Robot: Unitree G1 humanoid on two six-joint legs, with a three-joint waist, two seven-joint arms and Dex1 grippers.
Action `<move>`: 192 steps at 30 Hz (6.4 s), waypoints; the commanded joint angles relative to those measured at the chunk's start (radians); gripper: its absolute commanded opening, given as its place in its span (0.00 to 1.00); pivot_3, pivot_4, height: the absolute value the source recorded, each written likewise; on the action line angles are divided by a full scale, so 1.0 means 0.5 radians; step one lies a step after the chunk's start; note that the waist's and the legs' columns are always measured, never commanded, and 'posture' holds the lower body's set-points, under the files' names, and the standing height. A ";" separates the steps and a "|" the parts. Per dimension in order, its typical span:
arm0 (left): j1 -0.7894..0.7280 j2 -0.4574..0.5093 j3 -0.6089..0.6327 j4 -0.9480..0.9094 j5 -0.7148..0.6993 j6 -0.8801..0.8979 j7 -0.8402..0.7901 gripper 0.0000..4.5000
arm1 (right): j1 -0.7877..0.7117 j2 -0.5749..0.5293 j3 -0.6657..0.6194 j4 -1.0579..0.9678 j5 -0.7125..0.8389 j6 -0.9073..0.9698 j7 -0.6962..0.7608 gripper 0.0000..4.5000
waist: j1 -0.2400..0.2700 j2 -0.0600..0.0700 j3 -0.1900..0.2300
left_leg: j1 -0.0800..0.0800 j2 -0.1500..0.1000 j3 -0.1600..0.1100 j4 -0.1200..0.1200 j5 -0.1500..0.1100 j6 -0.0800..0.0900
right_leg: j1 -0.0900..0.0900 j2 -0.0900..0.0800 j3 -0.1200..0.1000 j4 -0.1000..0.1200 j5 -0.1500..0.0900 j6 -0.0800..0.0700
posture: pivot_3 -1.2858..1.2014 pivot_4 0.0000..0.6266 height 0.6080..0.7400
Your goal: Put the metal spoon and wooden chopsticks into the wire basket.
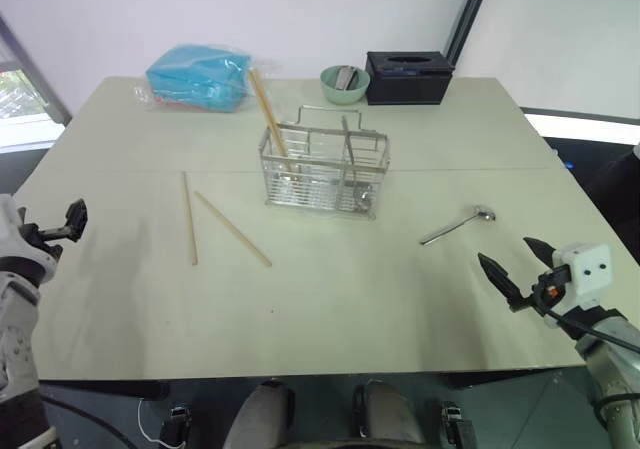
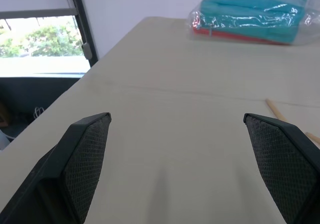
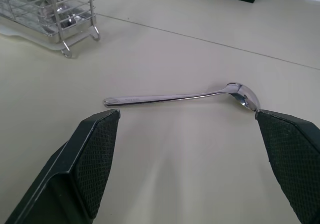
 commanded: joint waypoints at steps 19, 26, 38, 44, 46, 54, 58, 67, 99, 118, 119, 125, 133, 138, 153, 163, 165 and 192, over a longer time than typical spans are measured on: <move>-0.064 0.003 -0.012 -0.281 -0.063 0.121 0.023 1.00 | -0.250 -0.131 0.006 0.146 -0.073 -0.089 0.092 0.99 | -0.001 0.000 0.000 | 0.000 -0.001 0.001 0.000 0.003 0.006 | 0.000 0.000 0.000 0.000 0.000 0.000 | 0.52 0.24 0.35; -0.185 0.109 -0.145 -0.482 -0.414 0.428 -0.207 1.00 | -0.468 -0.435 0.088 0.231 -0.063 -0.137 0.422 0.99 | 0.001 -0.002 0.001 | -0.001 -0.001 0.002 0.001 0.004 0.006 | 0.003 -0.001 0.000 0.000 0.000 0.000 | 0.52 0.24 0.35; -0.446 0.752 -0.968 -0.809 -0.794 0.538 -1.425 1.00 | -1.773 -0.889 1.036 1.346 -0.508 -0.872 1.736 0.99 | -0.050 0.006 0.013 | 0.002 0.000 0.018 -0.010 0.003 0.008 | 0.002 -0.002 0.002 -0.006 0.001 0.000 | 0.52 0.24 0.35; -0.570 0.688 -1.123 -0.763 -0.731 0.482 -1.477 1.00 | -2.476 -0.746 1.476 2.340 -1.039 -1.469 1.926 0.99 | -0.059 0.005 0.014 | 0.005 0.001 0.020 -0.018 0.004 0.008 | 0.002 -0.001 0.003 -0.009 0.001 0.001 | 0.52 0.24 0.35; -0.589 0.656 -1.117 -0.767 -0.750 0.497 -1.439 1.00 | -2.696 -0.691 1.632 2.651 -1.291 -1.692 1.796 0.99 | -0.062 0.004 0.015 | 0.007 0.000 0.021 -0.019 0.004 0.007 | 0.002 0.000 0.004 -0.009 0.002 0.002 | 0.52 0.24 0.35; -0.495 0.622 -1.011 -0.924 -0.893 0.600 -1.268 1.00 | -3.051 -0.560 2.108 3.171 -2.027 -2.155 1.154 0.99 | -0.060 0.004 0.015 | 0.007 -0.001 0.020 -0.021 0.005 0.006 | -0.004 0.000 0.007 -0.001 0.005 0.007 | 0.52 0.24 0.35; -0.448 0.630 -0.952 -1.005 -0.969 0.641 -1.180 1.00 | -3.099 -0.506 2.243 3.263 -2.239 -2.200 0.862 0.99 | -0.063 0.004 0.015 | 0.007 -0.002 0.021 -0.020 0.006 0.004 | -0.004 0.001 0.009 0.001 0.005 0.007 | 0.52 0.24 0.35; -0.445 0.669 -0.843 -1.060 -1.105 0.708 -1.031 1.00 | -3.131 -0.414 2.349 3.348 -2.464 -2.221 0.469 0.79 | -0.071 0.003 0.014 | 0.013 0.001 0.020 -0.018 0.012 -0.005 | -0.001 0.012 0.015 0.004 0.003 -0.003 | 0.52 0.24 0.35; -0.833 0.617 -0.980 -0.607 -0.849 0.495 -1.110 1.00 | -1.839 -0.786 1.126 0.551 0.404 -0.179 1.763 0.01 | -0.054 0.005 0.015 | 0.014 0.005 0.003 -0.018 0.012 -0.005 | 0.007 0.016 0.015 0.002 0.010 0.001 | 0.52 0.24 0.35; -0.935 0.531 -1.022 -0.517 -0.718 0.438 -1.193 1.00 | -2.181 0.183 0.989 0.631 -0.029 0.194 -0.017 0.01 | -0.054 -0.005 0.009 | 0.001 0.001 -0.001 -0.018 0.013 -0.006 | -0.007 0.016 0.013 0.001 0.013 -0.002 | 0.52 0.24 0.35; -0.933 0.532 -1.011 -0.522 -0.722 0.443 -1.186 1.00 | -2.166 0.202 1.009 0.663 -0.062 0.169 -0.006 0.01 | -0.056 -0.005 0.009 | 0.001 0.001 -0.001 -0.018 0.013 -0.006 | -0.008 0.016 0.013 0.002 0.013 -0.002 | 0.52 0.24 0.35; -0.906 0.545 -0.954 -0.556 -0.737 0.465 -1.141 1.00 | -2.070 0.269 1.049 0.704 -0.102 0.181 0.099 0.33 | -0.059 -0.005 0.009 | 0.002 0.003 -0.004 -0.018 0.014 -0.006 | -0.009 0.023 0.013 0.004 0.013 -0.002 | 0.52 0.24 0.35; -0.811 0.529 -0.809 -0.588 -0.791 0.516 -1.007 1.00 | -2.095 0.289 0.958 0.677 -0.160 0.183 0.024 1.00 | -0.059 -0.005 0.009 | 0.004 0.003 -0.005 -0.018 0.015 -0.009 | -0.008 0.025 0.013 0.006 0.014 -0.003 | 0.52 0.24 0.35; -0.827 0.419 -0.566 -0.502 -0.871 0.631 -0.639 1.00 | -2.199 0.183 0.736 0.590 0.048 0.338 0.101 1.00 | -0.053 -0.005 0.009 | 0.003 0.004 -0.006 -0.018 0.015 -0.009 | -0.008 0.024 0.013 0.005 0.014 -0.003 | 0.52 0.24 0.35; -1.295 0.041 -0.375 0.376 -0.279 1.478 0.805 1.00 | -1.560 -0.321 0.489 -0.278 0.768 0.817 0.563 1.00 | -0.050 -0.013 0.004 | 0.005 0.003 -0.011 -0.017 0.015 -0.009 | -0.003 0.025 0.010 0.005 0.015 0.000 | 0.52 0.24 0.35; -1.314 -0.056 -0.622 0.722 -0.084 1.431 0.605 1.00 | -1.363 -0.240 0.481 -0.510 0.921 0.918 0.291 1.00 | -0.041 -0.016 0.002 | 0.002 0.003 -0.012 -0.017 0.016 -0.011 | -0.005 0.021 0.010 0.004 0.015 0.000 | 0.52 0.24 0.35; -1.319 -0.063 -0.640 0.779 -0.054 1.426 0.569 1.00 | -1.335 -0.237 0.477 -0.538 0.946 0.925 0.246 1.00 | -0.041 -0.016 0.002 | 0.001 0.003 -0.012 -0.017 0.016 -0.011 | -0.005 0.021 0.010 0.004 0.015 0.000 | 0.52 0.24 0.35; -1.504 -0.188 -0.686 1.374 0.274 1.188 0.391 0.01 | -1.233 -0.221 0.439 -0.579 1.031 0.865 0.018 1.00 | 0.002 -0.012 -0.005 | 0.004 0.001 -0.013 -0.016 0.016 -0.011 | -0.001 0.018 0.009 0.004 0.015 0.000 | 0.52 0.24 0.35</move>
